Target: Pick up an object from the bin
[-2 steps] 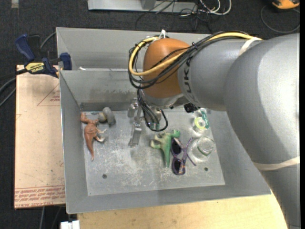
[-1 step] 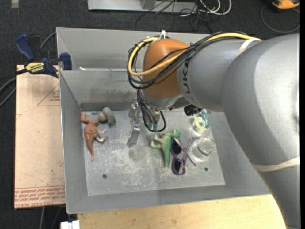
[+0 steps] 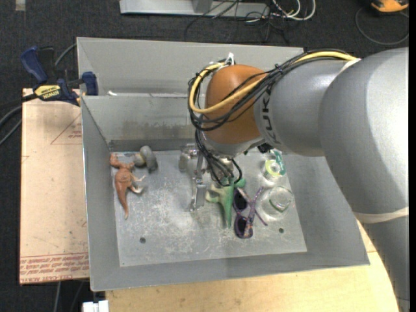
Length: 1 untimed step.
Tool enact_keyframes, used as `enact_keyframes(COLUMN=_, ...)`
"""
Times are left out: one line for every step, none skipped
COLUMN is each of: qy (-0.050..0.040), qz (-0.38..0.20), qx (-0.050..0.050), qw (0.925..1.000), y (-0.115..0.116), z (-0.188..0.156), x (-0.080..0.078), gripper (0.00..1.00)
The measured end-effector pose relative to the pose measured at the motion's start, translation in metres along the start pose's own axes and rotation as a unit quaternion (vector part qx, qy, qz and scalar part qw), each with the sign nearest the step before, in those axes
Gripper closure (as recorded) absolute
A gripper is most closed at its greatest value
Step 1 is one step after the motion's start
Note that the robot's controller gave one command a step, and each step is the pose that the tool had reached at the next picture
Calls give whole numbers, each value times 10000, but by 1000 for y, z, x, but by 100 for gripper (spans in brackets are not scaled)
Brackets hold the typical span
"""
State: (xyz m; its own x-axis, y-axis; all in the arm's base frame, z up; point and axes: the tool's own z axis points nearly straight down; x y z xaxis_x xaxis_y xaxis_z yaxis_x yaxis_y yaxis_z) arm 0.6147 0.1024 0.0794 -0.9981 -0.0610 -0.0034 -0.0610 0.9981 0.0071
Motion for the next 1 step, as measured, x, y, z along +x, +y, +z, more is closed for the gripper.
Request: enact_keyframes(qy=2, qz=-23, qx=-7, qw=10000, y=-58, z=8, x=22, gripper=0)
